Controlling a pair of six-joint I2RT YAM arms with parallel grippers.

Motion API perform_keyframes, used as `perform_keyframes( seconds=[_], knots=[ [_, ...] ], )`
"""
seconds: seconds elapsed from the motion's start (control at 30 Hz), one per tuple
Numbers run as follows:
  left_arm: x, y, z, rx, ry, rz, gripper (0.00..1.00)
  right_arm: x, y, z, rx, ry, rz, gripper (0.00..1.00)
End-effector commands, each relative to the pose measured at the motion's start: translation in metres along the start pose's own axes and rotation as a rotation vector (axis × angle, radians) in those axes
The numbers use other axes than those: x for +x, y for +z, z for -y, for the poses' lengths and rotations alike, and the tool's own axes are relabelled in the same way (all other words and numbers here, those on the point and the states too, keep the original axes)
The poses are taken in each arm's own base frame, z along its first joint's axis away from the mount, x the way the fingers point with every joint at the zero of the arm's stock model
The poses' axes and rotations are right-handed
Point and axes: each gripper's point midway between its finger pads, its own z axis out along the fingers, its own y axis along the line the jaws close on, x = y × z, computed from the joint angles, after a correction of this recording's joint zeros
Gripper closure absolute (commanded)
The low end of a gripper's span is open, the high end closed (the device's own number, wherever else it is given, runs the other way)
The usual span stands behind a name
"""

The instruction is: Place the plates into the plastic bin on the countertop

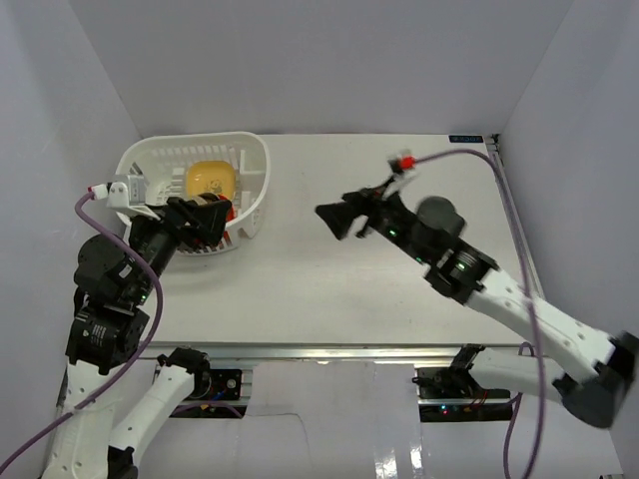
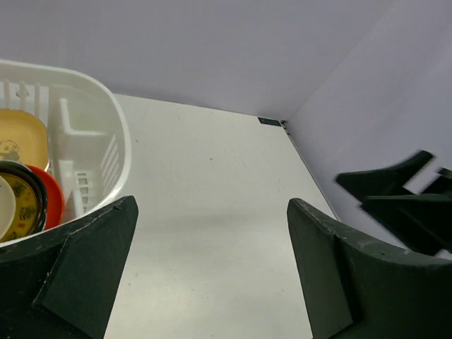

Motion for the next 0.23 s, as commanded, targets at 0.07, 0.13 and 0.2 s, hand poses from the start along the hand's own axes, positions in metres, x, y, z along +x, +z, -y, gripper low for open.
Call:
perform_keyframes(
  seconds=[0.07,0.13,0.2],
  knots=[
    [0.045,-0.012,-0.004,0.022,-0.067,-0.117,0.02,-0.001,-0.112,0.047,0.167,-0.013,0.199,0.10],
    [0.055,-0.021,-0.001,0.058,-0.062,-0.138,0.02,0.038,-0.124,0.067,0.199,0.020,0.160,0.10],
    [0.068,-0.022,-0.007,0.049,-0.075,-0.148,0.02,0.046,-0.136,0.074,0.219,0.045,0.163,0.10]
  ],
)
